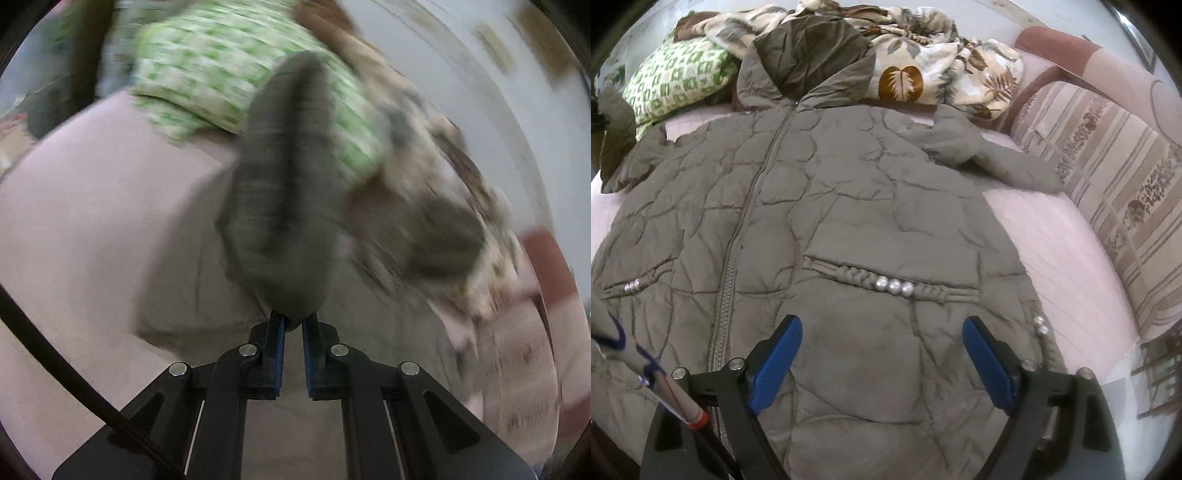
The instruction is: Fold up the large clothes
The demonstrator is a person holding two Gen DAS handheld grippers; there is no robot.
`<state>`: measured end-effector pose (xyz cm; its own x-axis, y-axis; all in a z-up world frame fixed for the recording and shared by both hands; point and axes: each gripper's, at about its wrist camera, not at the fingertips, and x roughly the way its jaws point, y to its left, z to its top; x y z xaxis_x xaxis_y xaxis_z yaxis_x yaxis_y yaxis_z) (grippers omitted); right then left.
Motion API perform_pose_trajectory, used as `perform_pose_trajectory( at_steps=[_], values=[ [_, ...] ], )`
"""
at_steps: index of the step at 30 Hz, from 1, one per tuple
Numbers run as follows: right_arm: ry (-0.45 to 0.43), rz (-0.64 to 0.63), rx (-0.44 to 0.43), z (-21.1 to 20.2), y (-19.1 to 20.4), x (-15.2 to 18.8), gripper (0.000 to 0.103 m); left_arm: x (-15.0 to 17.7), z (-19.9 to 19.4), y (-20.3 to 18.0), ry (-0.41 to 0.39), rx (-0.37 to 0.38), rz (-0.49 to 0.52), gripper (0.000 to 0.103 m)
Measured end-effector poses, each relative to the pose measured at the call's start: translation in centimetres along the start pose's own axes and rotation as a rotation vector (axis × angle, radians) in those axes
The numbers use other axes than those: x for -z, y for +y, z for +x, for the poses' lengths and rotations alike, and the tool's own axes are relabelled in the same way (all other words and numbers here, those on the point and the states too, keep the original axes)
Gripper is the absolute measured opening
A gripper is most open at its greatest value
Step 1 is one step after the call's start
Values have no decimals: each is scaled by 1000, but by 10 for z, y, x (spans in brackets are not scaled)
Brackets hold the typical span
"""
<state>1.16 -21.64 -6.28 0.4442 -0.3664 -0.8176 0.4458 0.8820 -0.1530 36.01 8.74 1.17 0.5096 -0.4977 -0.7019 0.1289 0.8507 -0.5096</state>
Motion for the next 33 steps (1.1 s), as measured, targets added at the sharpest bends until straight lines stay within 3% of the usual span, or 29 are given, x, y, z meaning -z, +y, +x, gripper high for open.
perform_pose_trajectory(
  at_steps=[2, 8, 11, 14, 16, 20, 25, 27, 30, 33],
  values=[
    [-1, 15, -2, -4, -5, 2, 91, 30, 12, -27, 40, 26, 52, 8],
    [-13, 62, -9, -17, -25, 4, 91, 111, 44, -57, 95, -73, 157, 15],
    [-12, 83, -38, -21, -31, -2, 91, 133, 32, -53, 82, -95, 173, 19],
    [-1, 92, -109, -21, -27, -13, 91, 151, 0, -44, -8, -138, 186, 38],
    [11, 90, -188, -16, -16, -26, 91, 156, -19, -35, -76, -193, 196, 49],
    [36, 103, -402, 7, 24, -66, 92, 152, -36, -18, -153, -326, 226, 50],
    [89, 118, -566, 53, 97, -130, 92, 135, -38, 18, -193, -486, 220, 52],
    [121, 121, -577, 75, 127, -150, 92, 128, -34, 32, -170, -481, 178, 52],
    [156, 132, -553, 104, 166, -175, 92, 114, -34, 59, -120, -416, 53, 52],
    [213, 195, -590, 128, 190, -190, 92, 107, -35, 82, -100, -371, -48, 52]
  ],
)
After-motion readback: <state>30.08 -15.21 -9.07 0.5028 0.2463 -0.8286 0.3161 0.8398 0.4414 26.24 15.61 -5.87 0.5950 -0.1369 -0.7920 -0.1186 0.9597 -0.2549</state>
